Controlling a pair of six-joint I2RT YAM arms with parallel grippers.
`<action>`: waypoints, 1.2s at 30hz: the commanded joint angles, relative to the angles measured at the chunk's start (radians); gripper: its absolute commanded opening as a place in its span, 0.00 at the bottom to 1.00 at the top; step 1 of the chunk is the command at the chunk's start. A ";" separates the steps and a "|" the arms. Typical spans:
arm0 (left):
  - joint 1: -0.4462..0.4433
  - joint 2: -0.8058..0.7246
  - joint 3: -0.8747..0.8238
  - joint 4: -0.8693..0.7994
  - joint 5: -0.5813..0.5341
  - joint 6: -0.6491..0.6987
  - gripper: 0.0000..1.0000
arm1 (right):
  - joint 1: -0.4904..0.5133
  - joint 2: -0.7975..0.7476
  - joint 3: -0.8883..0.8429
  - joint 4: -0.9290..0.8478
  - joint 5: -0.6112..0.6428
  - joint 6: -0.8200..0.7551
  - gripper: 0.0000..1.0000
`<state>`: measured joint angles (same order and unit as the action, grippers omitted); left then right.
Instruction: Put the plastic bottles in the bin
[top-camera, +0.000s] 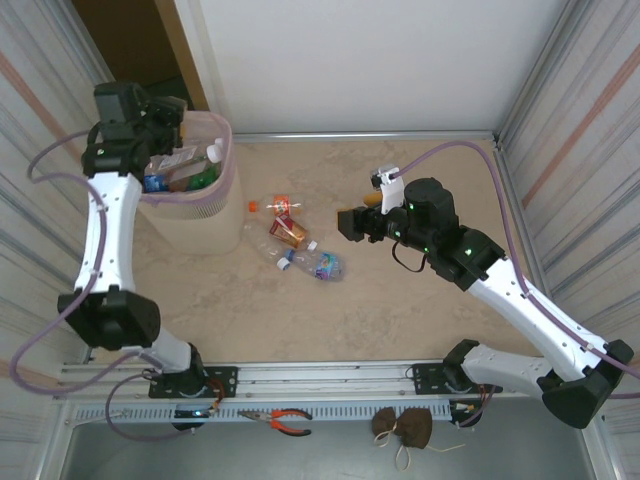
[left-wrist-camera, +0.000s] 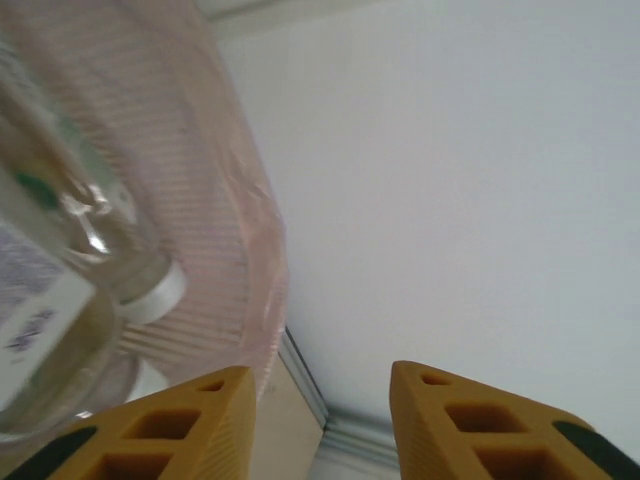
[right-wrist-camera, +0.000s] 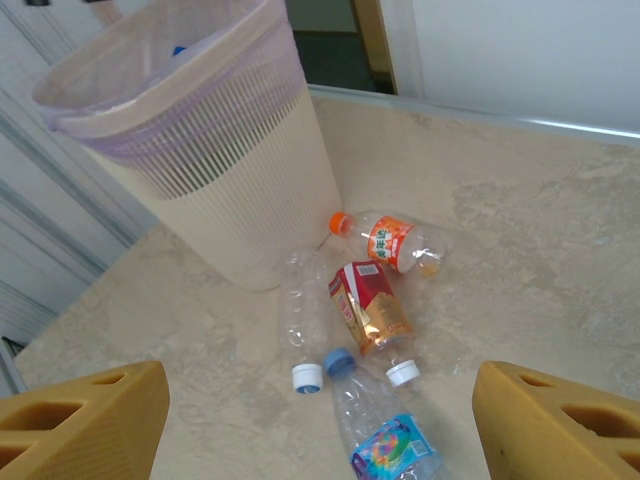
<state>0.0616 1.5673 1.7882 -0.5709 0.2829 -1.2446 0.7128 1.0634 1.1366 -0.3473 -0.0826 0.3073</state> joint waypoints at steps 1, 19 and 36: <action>-0.018 0.056 0.041 0.027 0.074 0.041 0.37 | -0.005 -0.019 -0.003 -0.007 -0.002 0.018 0.78; 0.073 -0.073 -0.199 -0.111 -0.041 0.168 0.37 | -0.003 -0.018 0.001 -0.015 -0.009 0.019 0.79; 0.069 -0.231 -0.176 0.075 0.193 0.384 0.40 | -0.014 0.096 0.025 -0.114 -0.050 -0.051 0.76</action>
<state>0.1375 1.4193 1.6081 -0.5556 0.4088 -0.9600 0.7105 1.1271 1.1351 -0.4084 -0.0948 0.3019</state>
